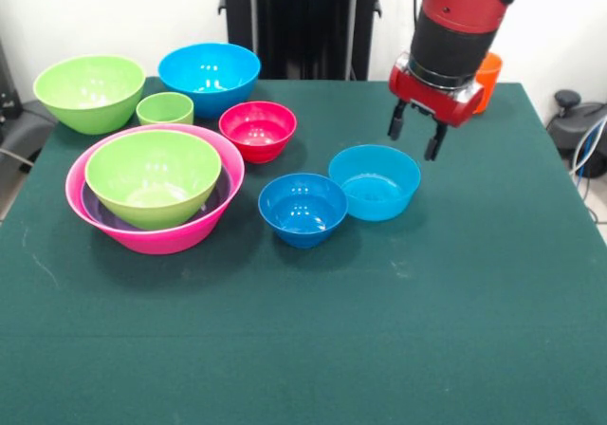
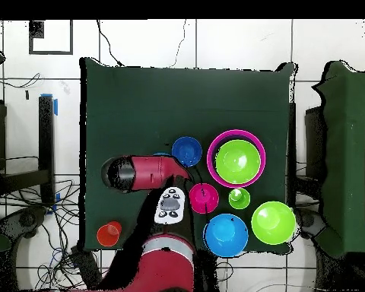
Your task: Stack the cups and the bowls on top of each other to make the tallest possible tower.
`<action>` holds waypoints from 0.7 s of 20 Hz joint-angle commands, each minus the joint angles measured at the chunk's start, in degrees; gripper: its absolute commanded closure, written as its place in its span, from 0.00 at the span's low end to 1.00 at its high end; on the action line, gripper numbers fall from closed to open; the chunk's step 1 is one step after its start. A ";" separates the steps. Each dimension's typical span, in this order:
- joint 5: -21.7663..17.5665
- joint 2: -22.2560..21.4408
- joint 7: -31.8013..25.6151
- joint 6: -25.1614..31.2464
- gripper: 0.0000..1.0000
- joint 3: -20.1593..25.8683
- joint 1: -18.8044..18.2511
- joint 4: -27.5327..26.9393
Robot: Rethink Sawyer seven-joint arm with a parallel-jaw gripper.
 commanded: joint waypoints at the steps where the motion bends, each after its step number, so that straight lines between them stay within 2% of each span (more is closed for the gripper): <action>1: -5.18 3.01 -6.23 -0.22 0.00 6.25 -2.32 -2.62; 7: -6.32 3.48 -5.40 -1.08 0.00 6.81 -3.02 -3.00; 14: -5.73 5.28 -1.48 -4.66 0.00 7.05 -2.20 -3.32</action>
